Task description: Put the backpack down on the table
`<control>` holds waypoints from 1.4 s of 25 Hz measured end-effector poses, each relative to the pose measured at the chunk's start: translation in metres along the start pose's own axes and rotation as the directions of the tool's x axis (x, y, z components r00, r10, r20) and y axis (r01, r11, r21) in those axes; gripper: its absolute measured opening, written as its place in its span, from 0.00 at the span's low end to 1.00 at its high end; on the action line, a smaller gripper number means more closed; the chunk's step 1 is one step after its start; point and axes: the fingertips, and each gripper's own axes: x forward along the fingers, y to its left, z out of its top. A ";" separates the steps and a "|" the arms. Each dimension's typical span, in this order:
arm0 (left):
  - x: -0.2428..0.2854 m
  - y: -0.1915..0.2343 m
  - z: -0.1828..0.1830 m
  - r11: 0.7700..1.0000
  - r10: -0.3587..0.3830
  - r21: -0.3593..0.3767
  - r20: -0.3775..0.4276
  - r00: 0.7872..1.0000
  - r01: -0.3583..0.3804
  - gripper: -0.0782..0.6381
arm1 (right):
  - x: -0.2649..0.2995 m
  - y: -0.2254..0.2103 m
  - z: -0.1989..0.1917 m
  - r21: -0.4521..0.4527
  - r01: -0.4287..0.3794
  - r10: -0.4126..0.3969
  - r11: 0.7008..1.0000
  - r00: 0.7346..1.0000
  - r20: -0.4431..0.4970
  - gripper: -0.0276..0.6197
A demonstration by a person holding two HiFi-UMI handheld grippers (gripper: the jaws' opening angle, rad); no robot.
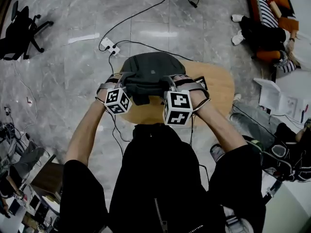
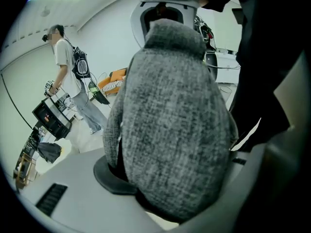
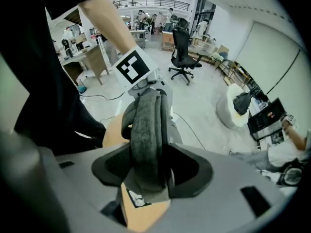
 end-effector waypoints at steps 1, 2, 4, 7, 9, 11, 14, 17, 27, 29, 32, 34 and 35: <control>0.000 -0.004 -0.001 1.000 0.002 0.002 -0.002 1.000 -0.002 0.44 | -0.004 0.005 -0.001 0.005 -0.024 0.024 1.000 1.000 0.003 0.38; 0.000 -0.008 -0.002 1.000 0.005 0.003 -0.004 1.000 -0.005 0.44 | -0.009 0.010 -0.001 0.009 -0.046 0.046 0.999 0.999 0.007 0.38; 0.000 -0.013 -0.004 1.000 0.014 0.010 -0.009 1.000 -0.014 0.44 | -0.017 0.017 0.001 0.025 -0.102 0.101 0.994 0.994 0.032 0.38; 0.001 -0.023 -0.007 0.999 0.027 0.020 -0.012 1.000 -0.027 0.45 | -0.026 0.023 0.010 0.083 -0.214 0.205 0.973 0.973 0.101 0.38; 0.001 -0.034 -0.009 0.999 0.029 0.028 -0.013 0.999 -0.029 0.46 | -0.020 0.025 0.015 0.103 -0.243 0.232 0.965 0.966 0.111 0.42; 0.001 -0.044 -0.011 0.999 0.026 0.046 -0.017 1.000 -0.026 0.47 | -0.005 0.031 0.015 0.096 -0.263 0.255 0.960 0.963 0.082 0.43; 0.002 -0.058 -0.014 0.996 0.010 0.086 -0.033 0.999 -0.007 0.48 | 0.019 0.047 0.014 0.119 -0.371 0.368 0.921 0.929 0.046 0.43; 0.003 -0.071 -0.019 0.993 0.017 0.121 -0.062 0.998 -0.010 0.51 | 0.030 0.070 0.011 0.163 -0.492 0.487 0.855 0.870 0.073 0.36; -0.019 -0.084 -0.055 0.990 0.061 0.136 -0.114 0.992 -0.045 0.60 | 0.036 0.093 0.019 0.130 -0.463 0.457 0.876 0.886 0.080 0.22; -0.034 -0.082 -0.069 0.995 0.077 0.075 -0.134 0.988 -0.067 0.60 | 0.037 0.095 0.021 0.136 -0.463 0.456 0.876 0.887 0.080 0.22; -0.059 -0.079 -0.077 0.991 0.111 -0.063 -0.130 0.985 -0.119 0.59 | 0.037 0.099 0.020 0.140 -0.468 0.462 0.872 0.884 0.080 0.22; -0.072 -0.079 -0.073 0.975 0.132 -0.167 -0.108 0.985 -0.149 0.57 | 0.040 0.105 0.019 0.138 -0.481 0.475 0.866 0.877 0.077 0.22; -0.076 -0.080 -0.072 0.964 0.134 -0.217 -0.103 0.986 -0.154 0.53 | 0.041 0.108 0.020 0.137 -0.485 0.478 0.864 0.875 0.078 0.22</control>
